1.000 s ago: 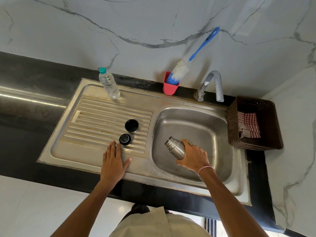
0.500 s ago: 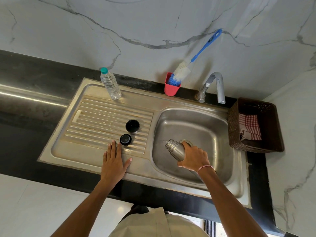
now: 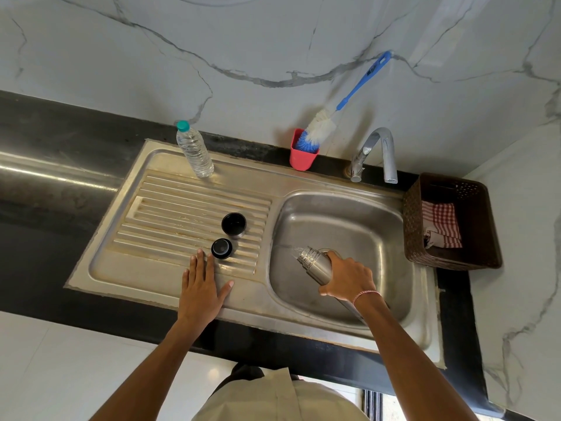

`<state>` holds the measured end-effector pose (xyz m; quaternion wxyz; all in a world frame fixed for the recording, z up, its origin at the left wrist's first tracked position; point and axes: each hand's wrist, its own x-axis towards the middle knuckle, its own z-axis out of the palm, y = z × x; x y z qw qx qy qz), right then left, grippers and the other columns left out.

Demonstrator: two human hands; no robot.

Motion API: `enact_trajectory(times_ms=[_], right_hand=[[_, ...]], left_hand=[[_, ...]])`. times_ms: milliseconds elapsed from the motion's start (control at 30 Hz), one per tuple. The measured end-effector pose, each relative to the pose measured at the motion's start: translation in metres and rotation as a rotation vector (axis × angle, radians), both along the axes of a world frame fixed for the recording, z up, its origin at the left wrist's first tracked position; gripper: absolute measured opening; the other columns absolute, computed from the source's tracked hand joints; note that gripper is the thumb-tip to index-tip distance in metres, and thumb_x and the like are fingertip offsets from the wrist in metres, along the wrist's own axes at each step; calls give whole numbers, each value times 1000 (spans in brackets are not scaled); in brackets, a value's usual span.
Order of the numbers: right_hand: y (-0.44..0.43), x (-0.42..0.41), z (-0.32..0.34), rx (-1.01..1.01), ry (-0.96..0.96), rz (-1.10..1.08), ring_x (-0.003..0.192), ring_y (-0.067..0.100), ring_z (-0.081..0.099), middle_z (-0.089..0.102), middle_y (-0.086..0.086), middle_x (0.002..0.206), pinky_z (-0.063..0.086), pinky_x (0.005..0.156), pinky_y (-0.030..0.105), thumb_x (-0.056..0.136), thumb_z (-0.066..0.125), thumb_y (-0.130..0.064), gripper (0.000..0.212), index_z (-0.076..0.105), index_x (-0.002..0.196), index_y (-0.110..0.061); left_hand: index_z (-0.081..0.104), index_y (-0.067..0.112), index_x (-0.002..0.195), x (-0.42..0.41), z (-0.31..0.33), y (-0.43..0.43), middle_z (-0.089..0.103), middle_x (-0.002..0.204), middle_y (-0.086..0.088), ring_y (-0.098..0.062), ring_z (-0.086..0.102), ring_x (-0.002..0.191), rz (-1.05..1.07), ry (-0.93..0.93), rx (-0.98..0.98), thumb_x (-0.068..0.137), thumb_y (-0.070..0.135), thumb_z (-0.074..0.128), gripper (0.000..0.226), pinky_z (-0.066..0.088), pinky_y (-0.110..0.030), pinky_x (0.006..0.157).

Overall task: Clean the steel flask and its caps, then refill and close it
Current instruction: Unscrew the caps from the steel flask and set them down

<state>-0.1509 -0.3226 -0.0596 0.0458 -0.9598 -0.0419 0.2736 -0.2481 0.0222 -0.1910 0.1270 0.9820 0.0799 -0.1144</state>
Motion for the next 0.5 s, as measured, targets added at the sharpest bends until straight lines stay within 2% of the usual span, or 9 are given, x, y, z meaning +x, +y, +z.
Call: enact_trajectory(times_ms=[500], right_hand=[[3, 0, 3, -18, 3, 23, 98, 25, 65, 67, -1, 108, 53, 86, 39, 63, 80, -55, 86, 44, 139, -36]], left_hand=[[3, 13, 166, 0, -1, 0, -4, 174, -12, -32, -3, 160, 3, 11, 10, 93, 79, 18, 99, 11, -51, 128]])
